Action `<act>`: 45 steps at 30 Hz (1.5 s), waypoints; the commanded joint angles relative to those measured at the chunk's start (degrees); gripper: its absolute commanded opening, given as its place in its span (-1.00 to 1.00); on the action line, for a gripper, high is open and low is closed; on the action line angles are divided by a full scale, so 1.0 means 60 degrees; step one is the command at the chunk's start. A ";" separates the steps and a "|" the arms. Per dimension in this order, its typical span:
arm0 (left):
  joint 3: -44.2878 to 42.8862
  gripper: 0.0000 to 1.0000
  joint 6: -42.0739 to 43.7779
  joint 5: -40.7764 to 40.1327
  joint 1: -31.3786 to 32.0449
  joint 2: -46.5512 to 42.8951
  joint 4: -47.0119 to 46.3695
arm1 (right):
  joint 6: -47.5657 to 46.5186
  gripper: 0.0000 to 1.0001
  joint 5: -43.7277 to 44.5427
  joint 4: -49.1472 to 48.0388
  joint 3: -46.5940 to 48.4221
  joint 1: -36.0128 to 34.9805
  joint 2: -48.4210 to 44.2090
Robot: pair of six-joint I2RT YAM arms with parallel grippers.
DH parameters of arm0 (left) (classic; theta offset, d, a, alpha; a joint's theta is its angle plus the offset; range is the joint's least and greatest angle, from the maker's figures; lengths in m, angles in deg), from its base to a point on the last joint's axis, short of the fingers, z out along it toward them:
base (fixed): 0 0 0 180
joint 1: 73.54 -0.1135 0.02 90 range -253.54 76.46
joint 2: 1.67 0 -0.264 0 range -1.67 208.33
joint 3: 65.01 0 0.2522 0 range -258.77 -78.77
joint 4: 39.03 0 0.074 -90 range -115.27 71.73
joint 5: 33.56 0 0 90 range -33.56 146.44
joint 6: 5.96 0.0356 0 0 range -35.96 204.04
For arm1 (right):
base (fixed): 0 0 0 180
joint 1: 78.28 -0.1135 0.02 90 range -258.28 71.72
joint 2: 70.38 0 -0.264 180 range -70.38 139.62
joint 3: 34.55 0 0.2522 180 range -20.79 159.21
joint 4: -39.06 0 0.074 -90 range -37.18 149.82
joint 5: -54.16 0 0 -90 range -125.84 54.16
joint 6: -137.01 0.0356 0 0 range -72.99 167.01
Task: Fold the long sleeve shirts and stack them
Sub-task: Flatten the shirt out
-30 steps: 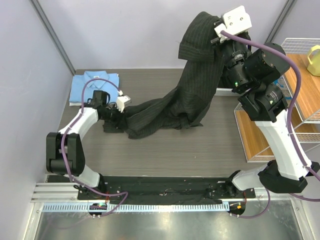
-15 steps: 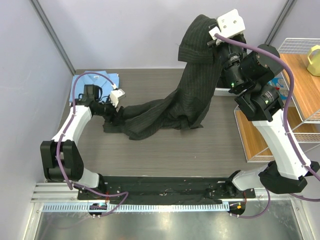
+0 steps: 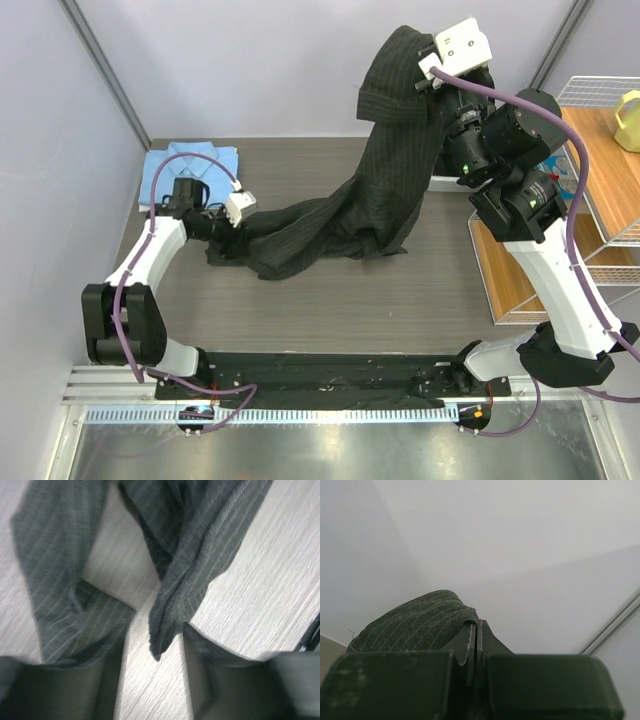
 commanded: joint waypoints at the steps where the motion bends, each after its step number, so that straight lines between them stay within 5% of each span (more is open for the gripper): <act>1: 0.0386 -0.24 0.0482 -0.0063 0.0128 0.0123 -0.0229 | -0.0169 -0.98 0.0160 -0.0720 0.0125 0.0007 -0.0102; 6: -0.0007 -0.99 -0.0775 -0.0413 -0.0017 -0.0243 -0.0684 | -0.0447 -0.98 0.0409 -0.0910 0.0008 -0.0007 -0.0189; 11: -0.3517 -1.00 -0.3075 -0.0588 -0.1131 -0.0068 -0.0074 | -0.1193 -0.98 0.0819 -0.1640 0.0066 0.0022 -0.0175; 18: -0.7258 -0.99 -0.2085 -0.2229 -0.0678 0.0357 0.2315 | -0.1868 -0.98 0.1083 -0.2712 0.0403 0.0212 -0.0014; 25: -0.6544 -1.00 -0.1335 -0.3387 -0.0399 -0.1367 0.1983 | -0.2410 -0.98 0.0996 -0.3239 0.0870 0.0271 -0.0058; 35: -0.6118 -1.00 -0.2359 -0.3711 -0.0399 -0.3772 0.0416 | -0.2514 -0.98 -0.0057 -0.2392 0.3273 0.0271 -0.0233; 45: -0.6321 -1.00 -0.3998 -0.1632 -0.0399 -0.6072 -0.1064 | -0.0655 -0.98 -0.1479 -0.1995 0.3640 0.0737 -0.1888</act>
